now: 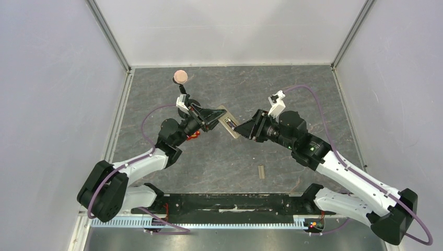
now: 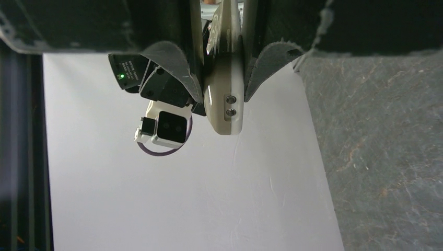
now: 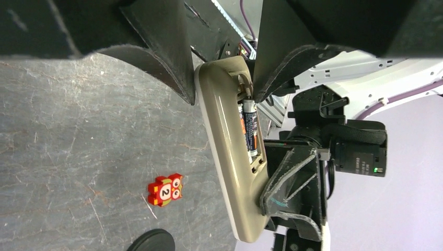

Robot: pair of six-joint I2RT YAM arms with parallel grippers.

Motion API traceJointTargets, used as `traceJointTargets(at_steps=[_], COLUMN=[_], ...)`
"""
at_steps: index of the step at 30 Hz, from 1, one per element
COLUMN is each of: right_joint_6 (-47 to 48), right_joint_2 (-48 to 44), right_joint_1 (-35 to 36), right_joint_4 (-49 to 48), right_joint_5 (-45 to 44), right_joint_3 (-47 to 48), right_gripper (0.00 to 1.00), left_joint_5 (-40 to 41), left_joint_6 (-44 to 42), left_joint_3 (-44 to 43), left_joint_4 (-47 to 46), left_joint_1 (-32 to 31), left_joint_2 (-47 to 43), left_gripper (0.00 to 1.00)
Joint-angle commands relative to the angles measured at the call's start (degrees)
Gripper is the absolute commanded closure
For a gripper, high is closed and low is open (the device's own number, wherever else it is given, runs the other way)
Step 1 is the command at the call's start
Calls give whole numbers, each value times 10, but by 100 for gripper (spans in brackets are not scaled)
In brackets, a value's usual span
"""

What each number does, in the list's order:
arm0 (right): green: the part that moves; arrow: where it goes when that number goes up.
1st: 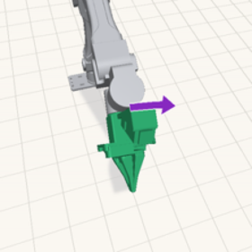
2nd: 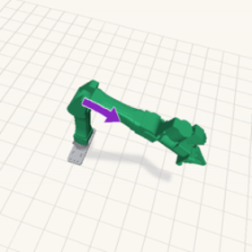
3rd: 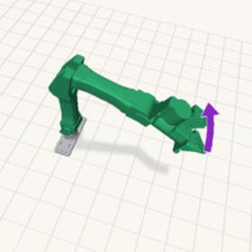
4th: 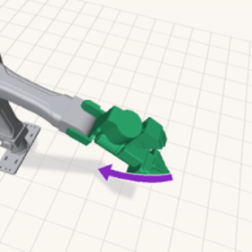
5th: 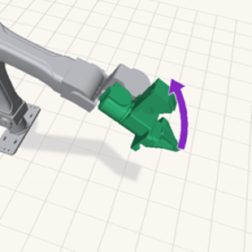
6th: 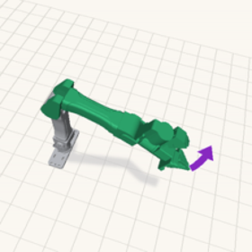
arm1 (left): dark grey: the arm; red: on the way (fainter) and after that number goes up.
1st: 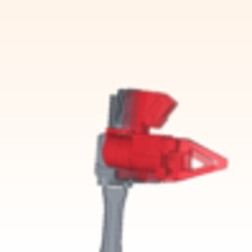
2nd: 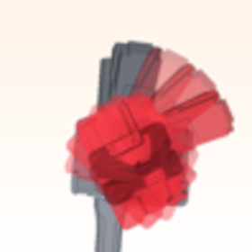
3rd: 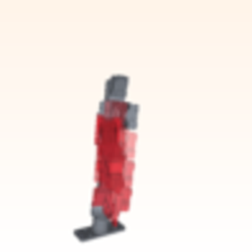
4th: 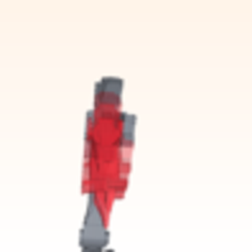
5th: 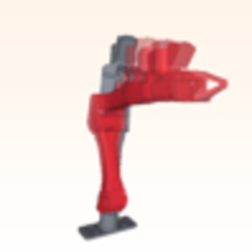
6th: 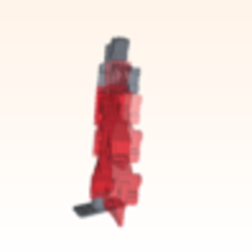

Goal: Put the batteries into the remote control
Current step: Load the battery into the remote control.

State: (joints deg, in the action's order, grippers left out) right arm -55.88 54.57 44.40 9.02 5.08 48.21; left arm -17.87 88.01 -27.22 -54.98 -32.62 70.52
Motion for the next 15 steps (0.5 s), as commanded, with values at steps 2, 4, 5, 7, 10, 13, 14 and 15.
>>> traceJointTargets(at_steps=[2,4,5,7,10,13,14,15], right_joint_6=[3,4,3,2,-3,-8,-9,-10], right_joint_2=[33,39,42,44,51,51,48,43], right_joint_1=[1,1,1,1,1,1,1,0], right_joint_4=[43,49,51,51,54,54,54,54], right_joint_5=[-13,-13,-13,-14,-16,-9,-9,-9], right_joint_3=[12,12,13,12,13,14,14,15], right_gripper=[55,56,57,58,60,59,57,55], left_joint_5=[-39,-42,-43,-47,-57,-62,-62,-58], left_joint_6=[-27,-31,-32,-36,-54,-90,-106,-122], left_joint_3=[-29,-30,-31,-32,-34,-35,-35,-34], left_joint_4=[-48,-48,-48,-48,-48,-21,-8,6], left_joint_1=[-24,-25,-25,-27,-29,-28,-28,-28], left_joint_2=[-26,-27,-27,-26,-26,-34,-38,-43], left_gripper=[98,98,98,98,98,98,98,98])
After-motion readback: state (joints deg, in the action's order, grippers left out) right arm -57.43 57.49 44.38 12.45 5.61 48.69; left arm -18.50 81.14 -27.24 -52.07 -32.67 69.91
